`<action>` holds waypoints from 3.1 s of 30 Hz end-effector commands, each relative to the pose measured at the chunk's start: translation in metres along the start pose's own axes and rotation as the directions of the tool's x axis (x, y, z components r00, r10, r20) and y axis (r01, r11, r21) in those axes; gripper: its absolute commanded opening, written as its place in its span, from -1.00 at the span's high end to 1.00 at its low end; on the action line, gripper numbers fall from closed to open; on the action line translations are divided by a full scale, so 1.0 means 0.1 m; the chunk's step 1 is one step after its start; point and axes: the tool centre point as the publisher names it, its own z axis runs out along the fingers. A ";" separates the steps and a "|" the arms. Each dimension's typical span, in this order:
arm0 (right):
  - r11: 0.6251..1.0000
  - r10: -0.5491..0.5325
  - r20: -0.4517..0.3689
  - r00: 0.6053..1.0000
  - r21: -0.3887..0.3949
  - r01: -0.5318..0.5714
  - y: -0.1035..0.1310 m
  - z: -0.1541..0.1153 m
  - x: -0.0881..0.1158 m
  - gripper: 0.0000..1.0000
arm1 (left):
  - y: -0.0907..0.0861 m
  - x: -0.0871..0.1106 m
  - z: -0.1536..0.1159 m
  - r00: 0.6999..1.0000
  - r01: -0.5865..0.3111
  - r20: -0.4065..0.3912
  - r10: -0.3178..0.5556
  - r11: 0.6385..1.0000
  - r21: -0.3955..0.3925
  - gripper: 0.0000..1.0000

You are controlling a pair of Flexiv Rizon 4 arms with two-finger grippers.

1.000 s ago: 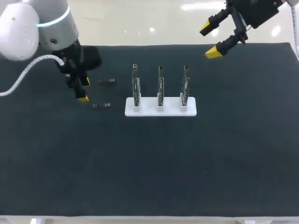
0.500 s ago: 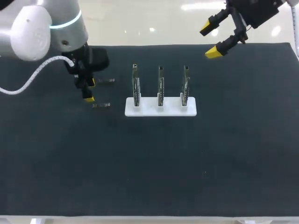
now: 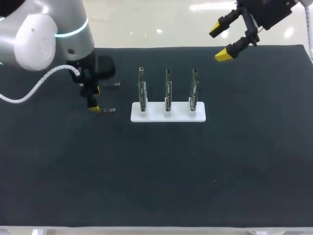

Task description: Pick up the optical module with the left hand, and insert it into the network port with the right hand.

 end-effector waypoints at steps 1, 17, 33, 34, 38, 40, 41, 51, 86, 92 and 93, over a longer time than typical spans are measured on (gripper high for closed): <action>1.000 -0.001 0.001 1.000 0.001 0.001 0.00 0.00 0.00 -1.00 | -0.03 0.00 0.03 1.000 0.003 -0.002 -0.003 1.000 -0.008 -1.00; 1.000 -0.001 0.001 1.000 0.001 0.001 0.00 0.00 0.00 -1.00 | -0.09 0.01 0.18 1.000 0.001 -0.012 -0.001 1.000 -0.025 -1.00; 1.000 -0.001 0.001 1.000 0.001 0.001 0.00 0.00 0.00 -1.00 | -0.14 -0.02 0.31 1.000 0.003 -0.022 -0.004 1.000 -0.027 -1.00; 1.000 -0.001 0.001 1.000 0.001 0.001 0.00 0.00 0.00 -1.00 | -0.14 -0.02 0.31 1.000 0.003 -0.022 -0.004 1.000 -0.028 -1.00; 1.000 -0.001 0.001 1.000 0.001 0.001 0.00 0.00 0.00 -1.00 | -0.14 -0.03 0.33 1.000 0.004 -0.022 -0.005 0.999 -0.032 -0.98; 1.000 -0.001 0.001 1.000 0.001 0.001 0.00 0.00 0.00 -1.00 | -0.14 -0.04 0.35 1.000 0.006 -0.024 -0.007 0.999 -0.032 -0.84; 1.000 -0.001 0.001 1.000 0.001 0.001 0.00 0.00 0.00 -1.00 | -0.14 -0.04 0.36 1.000 0.006 -0.026 -0.007 0.999 -0.035 -0.87; 1.000 -0.001 0.001 1.000 0.001 0.001 0.00 0.00 0.00 -1.00 | -0.13 -0.05 0.42 0.999 0.015 -0.034 -0.017 0.999 -0.040 0.25; 1.000 -0.001 0.001 1.000 0.001 0.001 0.00 0.00 0.00 -1.00 | -0.63 -0.15 -1.30 0.736 -0.207 0.643 0.211 0.975 -0.083 1.00; 1.000 -0.001 0.001 1.000 0.001 0.001 0.00 0.00 0.00 -1.00 | -0.77 -0.09 -1.77 0.592 -0.246 0.774 0.227 0.965 -0.095 1.00; 1.000 -0.001 0.001 1.000 0.001 0.001 0.00 0.00 0.00 -1.00 | -0.80 -0.08 -1.84 0.568 -0.254 0.790 0.231 0.962 -0.098 1.00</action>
